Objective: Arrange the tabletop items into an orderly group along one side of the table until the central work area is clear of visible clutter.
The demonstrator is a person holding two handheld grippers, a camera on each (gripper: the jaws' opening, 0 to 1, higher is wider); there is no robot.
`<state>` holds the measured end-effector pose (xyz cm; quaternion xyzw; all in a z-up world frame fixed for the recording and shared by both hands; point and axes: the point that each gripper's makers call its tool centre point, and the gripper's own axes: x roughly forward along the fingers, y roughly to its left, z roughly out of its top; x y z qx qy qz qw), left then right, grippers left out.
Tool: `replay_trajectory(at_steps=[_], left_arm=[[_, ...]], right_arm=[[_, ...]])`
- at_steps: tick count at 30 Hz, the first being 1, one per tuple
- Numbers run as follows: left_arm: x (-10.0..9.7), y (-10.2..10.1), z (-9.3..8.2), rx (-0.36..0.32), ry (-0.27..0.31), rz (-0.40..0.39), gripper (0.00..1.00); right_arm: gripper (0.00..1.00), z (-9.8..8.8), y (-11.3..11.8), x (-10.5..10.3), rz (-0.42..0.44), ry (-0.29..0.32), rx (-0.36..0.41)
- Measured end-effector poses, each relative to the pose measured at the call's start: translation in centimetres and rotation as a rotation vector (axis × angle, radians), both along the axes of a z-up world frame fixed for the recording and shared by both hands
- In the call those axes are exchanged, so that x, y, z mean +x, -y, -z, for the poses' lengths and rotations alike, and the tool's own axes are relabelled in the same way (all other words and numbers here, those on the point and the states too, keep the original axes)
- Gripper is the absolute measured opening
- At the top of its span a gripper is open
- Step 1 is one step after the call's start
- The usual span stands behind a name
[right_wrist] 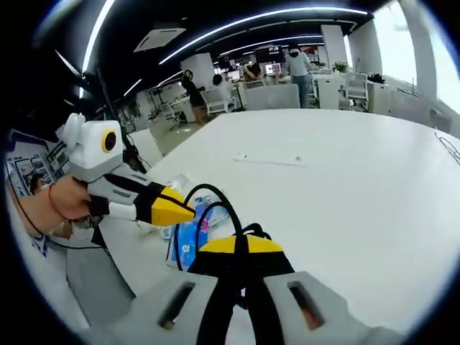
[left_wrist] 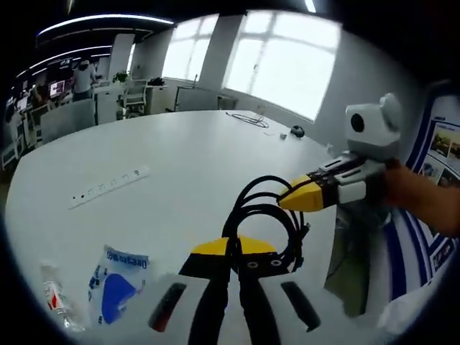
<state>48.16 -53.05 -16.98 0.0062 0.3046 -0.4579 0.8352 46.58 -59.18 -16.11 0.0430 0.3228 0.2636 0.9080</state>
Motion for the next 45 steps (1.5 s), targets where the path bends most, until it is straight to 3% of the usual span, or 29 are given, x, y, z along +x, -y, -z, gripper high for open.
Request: replay_trajectory(at_steps=[14,32,45], left_arm=[[0.2,3.9,3.2,0.03,-0.045,0.031,0.0],[1.4,5.1,7.7,0.073,-0.118,0.026,0.0],[1.7,6.4,10.1,0.083,-0.155,0.037,0.0]], right_arm=[[0.0,3.4,3.9,0.1,0.043,-0.047,0.039],[0.0,8.4,5.2,1.3,0.055,-0.13,0.08],[0.0,10.7,6.5,1.4,0.076,-0.16,0.085]])
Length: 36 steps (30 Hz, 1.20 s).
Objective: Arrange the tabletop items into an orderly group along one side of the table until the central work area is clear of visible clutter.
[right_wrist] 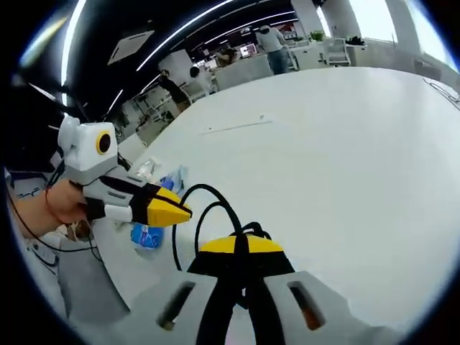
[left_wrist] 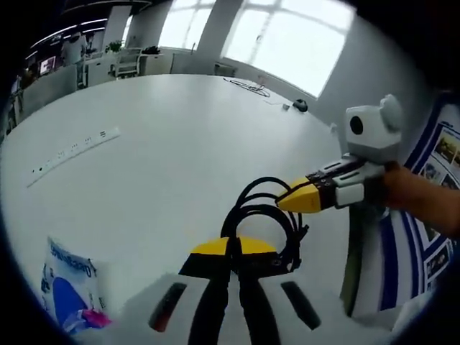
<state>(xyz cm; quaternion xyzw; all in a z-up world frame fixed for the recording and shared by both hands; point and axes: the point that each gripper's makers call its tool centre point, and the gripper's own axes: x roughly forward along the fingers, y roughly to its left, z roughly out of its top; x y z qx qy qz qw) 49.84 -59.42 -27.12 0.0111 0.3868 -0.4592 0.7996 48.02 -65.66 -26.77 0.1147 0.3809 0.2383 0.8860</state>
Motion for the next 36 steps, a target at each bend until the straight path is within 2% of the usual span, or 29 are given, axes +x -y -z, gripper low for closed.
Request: replay_trajectory(at_steps=[9,18,23,25,36], left_arm=[[0.1,0.9,1.9,0.015,-0.018,0.003,0.0],[0.3,1.5,3.5,0.044,-0.01,0.015,0.0],[0.5,1.8,4.1,0.075,0.02,0.036,0.0],[0.6,1.8,4.4,0.111,0.064,0.07,0.0],[0.6,2.2,5.2,0.138,0.106,0.097,0.02]], right_arm=[[0.0,1.5,0.9,-0.1,0.011,-0.012,-0.019],[0.0,2.7,1.6,-0.1,0.023,-0.022,-0.043],[0.0,3.2,1.9,0.1,0.027,-0.029,-0.053],[0.0,3.3,2.0,0.2,0.027,-0.029,-0.059],[0.0,4.5,2.5,0.2,0.023,-0.033,-0.107]])
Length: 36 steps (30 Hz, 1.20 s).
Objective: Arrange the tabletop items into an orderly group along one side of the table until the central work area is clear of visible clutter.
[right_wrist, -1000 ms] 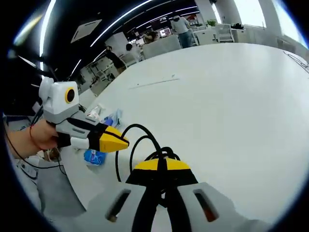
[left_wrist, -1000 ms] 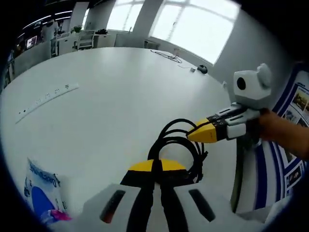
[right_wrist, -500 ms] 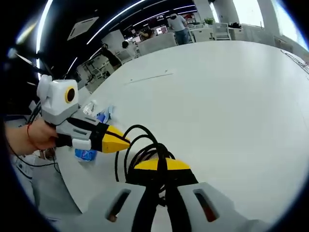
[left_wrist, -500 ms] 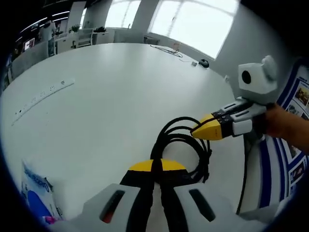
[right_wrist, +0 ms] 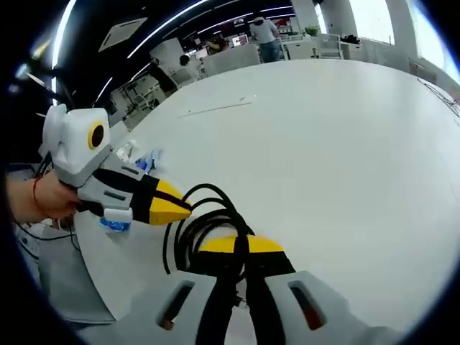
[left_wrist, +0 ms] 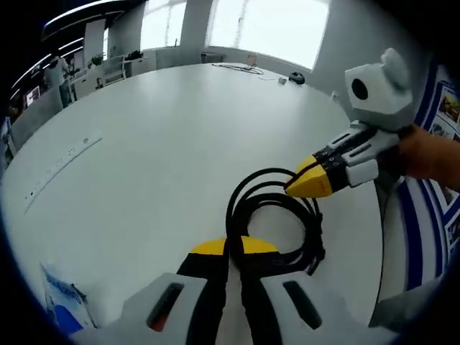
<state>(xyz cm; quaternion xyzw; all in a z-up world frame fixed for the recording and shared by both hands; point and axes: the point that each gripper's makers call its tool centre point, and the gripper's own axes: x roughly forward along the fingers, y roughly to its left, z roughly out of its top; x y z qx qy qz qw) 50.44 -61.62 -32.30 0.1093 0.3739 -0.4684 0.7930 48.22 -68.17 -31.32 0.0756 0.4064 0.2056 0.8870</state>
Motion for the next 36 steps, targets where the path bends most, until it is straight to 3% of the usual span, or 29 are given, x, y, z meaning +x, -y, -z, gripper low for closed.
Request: replay_trajectory(at_steps=[17,23,36], left_arm=[[0.1,0.2,1.0,0.015,0.029,0.028,0.04],[0.1,0.1,1.3,0.026,0.048,0.041,0.05],[0.2,0.2,1.6,0.031,0.079,0.069,0.05]], right_arm=[[0.02,0.9,0.4,0.3,-0.034,0.024,-0.067],[0.11,1.2,1.3,0.4,-0.017,0.036,-0.097],[0.06,1.5,1.1,0.2,-0.025,0.048,-0.099]])
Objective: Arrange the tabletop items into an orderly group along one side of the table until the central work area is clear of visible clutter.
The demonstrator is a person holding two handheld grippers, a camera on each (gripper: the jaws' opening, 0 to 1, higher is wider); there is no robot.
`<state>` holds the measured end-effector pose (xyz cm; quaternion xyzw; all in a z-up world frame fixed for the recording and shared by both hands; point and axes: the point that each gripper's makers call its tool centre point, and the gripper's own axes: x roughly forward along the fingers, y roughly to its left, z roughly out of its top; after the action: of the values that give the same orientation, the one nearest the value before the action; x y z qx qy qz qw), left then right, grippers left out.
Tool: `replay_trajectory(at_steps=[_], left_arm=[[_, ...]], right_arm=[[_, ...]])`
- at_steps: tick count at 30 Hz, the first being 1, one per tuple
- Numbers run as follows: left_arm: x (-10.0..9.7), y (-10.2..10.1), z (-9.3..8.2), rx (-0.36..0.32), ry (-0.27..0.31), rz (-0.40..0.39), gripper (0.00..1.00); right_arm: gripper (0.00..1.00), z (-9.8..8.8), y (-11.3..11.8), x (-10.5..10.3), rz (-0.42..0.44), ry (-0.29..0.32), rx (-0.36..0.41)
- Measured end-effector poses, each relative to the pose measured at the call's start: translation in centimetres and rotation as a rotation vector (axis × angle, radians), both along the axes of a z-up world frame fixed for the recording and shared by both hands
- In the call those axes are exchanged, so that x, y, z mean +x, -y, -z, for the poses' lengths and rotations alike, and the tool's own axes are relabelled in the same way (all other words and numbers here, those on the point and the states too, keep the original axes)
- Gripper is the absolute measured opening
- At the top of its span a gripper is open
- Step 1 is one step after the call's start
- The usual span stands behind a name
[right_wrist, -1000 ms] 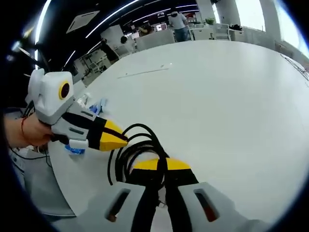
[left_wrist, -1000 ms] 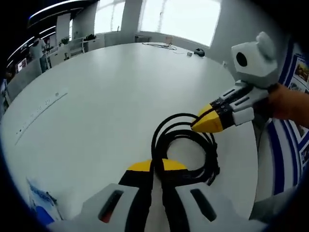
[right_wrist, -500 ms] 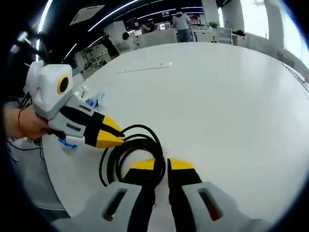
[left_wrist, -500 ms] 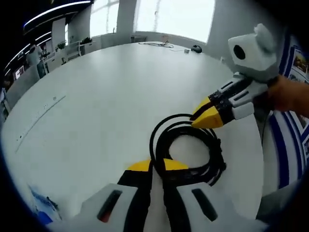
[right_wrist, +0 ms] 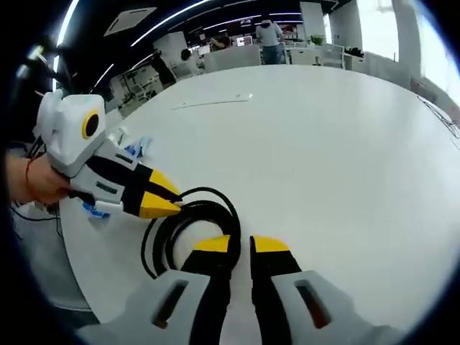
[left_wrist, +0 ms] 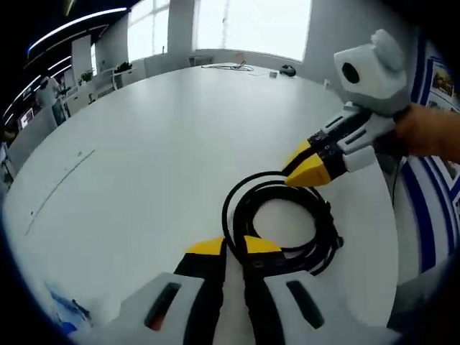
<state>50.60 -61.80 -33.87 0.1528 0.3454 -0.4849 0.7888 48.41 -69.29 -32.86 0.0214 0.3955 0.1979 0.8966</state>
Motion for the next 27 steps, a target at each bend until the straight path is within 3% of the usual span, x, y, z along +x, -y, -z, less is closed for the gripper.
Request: replay_trajectory(at_steps=[17,27], left_arm=[[0.2,0.0,-0.4,-0.016,0.006,0.007,0.06],[0.1,0.4,-1.0,-0.037,0.01,0.023,0.13]], right_arm=[[0.06,-0.2,0.1,0.0,0.014,-0.007,-0.001],[0.08,-0.7,0.2,0.2,0.022,0.006,0.007]])
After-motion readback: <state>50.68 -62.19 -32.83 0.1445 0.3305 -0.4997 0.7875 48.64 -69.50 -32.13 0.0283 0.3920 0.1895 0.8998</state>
